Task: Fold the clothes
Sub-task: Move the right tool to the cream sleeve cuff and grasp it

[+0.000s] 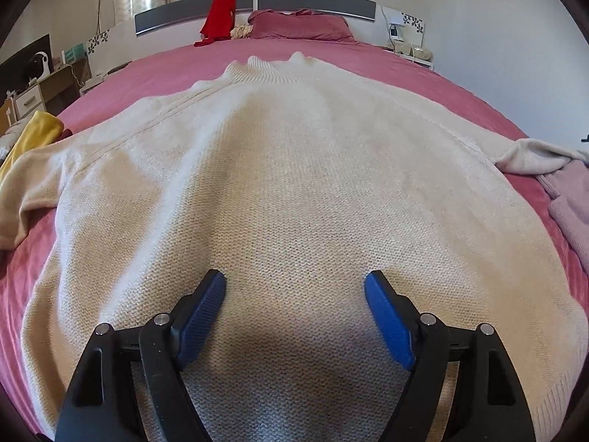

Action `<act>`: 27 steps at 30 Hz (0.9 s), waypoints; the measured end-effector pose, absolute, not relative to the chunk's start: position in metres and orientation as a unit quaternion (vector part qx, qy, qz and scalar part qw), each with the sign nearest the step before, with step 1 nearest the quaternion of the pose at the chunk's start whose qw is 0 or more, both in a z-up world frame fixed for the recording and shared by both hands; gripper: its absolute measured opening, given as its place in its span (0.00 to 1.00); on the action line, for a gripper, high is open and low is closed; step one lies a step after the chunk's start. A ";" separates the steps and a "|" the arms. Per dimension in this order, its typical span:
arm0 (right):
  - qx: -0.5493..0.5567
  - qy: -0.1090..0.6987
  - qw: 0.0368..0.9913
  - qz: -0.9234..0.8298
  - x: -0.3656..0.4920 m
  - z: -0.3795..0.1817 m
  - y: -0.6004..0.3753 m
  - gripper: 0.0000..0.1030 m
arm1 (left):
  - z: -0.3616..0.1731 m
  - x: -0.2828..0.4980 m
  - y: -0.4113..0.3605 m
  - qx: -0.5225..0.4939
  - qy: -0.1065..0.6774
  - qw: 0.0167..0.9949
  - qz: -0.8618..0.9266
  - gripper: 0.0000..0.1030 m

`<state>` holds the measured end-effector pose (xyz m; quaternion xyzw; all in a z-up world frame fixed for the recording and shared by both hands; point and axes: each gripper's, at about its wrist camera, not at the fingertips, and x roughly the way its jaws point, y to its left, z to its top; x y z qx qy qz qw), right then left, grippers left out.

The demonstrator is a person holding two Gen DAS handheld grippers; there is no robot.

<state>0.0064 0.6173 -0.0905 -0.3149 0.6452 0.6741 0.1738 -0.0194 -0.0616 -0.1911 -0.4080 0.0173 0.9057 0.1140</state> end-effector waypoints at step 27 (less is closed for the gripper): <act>-0.360 0.489 0.047 0.793 0.018 -0.025 0.581 0.30 | -0.176 -0.009 -0.067 -0.407 0.007 0.119 0.906 0.78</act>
